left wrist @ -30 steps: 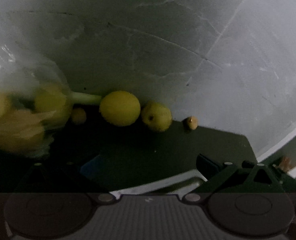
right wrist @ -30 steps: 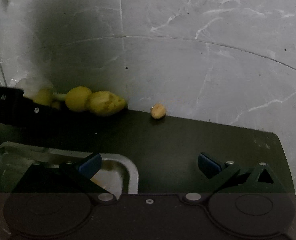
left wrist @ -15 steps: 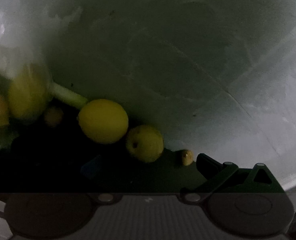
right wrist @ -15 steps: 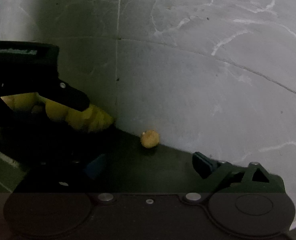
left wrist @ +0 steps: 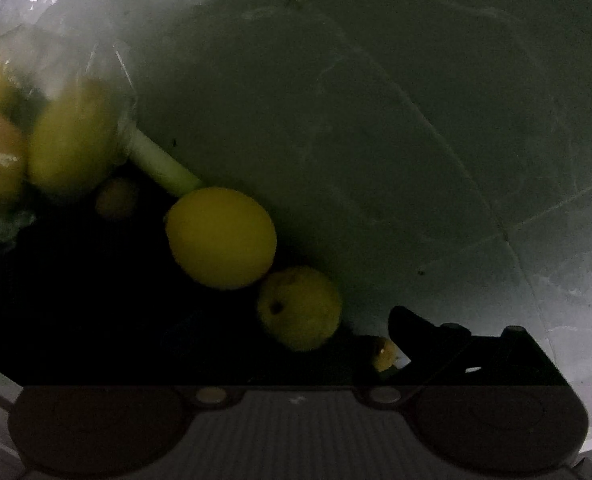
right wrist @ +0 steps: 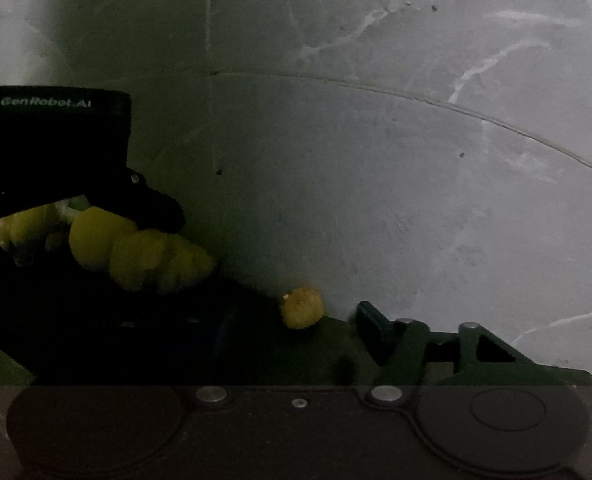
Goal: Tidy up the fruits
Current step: 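Grasp a small tan fruit with the right tool while the left tool grasps a green pear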
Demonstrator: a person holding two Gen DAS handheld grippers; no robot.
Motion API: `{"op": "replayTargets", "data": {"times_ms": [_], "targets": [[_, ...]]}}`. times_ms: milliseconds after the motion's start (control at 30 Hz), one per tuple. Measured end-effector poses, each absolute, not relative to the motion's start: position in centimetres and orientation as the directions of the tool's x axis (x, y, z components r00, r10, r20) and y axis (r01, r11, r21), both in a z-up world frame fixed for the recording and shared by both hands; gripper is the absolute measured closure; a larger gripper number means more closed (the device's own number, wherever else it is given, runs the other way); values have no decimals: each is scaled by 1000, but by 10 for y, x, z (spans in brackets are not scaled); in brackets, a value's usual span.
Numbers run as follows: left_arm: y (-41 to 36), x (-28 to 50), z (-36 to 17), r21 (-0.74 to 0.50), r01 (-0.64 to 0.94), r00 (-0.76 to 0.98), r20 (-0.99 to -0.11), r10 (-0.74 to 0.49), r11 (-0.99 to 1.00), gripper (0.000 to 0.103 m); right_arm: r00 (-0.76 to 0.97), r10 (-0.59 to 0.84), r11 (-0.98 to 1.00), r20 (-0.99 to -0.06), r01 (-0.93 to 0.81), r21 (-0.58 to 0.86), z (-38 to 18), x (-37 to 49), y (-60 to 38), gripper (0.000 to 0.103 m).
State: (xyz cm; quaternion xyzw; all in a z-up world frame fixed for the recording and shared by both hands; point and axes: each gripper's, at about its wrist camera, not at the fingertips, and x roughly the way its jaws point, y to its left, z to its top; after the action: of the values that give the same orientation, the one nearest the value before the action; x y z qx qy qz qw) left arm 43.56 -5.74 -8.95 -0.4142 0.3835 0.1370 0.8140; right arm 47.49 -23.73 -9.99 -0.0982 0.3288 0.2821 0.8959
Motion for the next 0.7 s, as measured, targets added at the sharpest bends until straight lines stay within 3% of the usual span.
{"op": "replayTargets", "data": {"times_ms": [300,700], "targets": [[-64,445,-97,-568,-584,657,-750,-73,580,17,604,426,838,-673,-545,41,-105,487,-232,55],[-70,450,-104,-582,-613,646,-759,-85,535,31,589,412,855,-695,-513,72,-109,500,-236,63]]}}
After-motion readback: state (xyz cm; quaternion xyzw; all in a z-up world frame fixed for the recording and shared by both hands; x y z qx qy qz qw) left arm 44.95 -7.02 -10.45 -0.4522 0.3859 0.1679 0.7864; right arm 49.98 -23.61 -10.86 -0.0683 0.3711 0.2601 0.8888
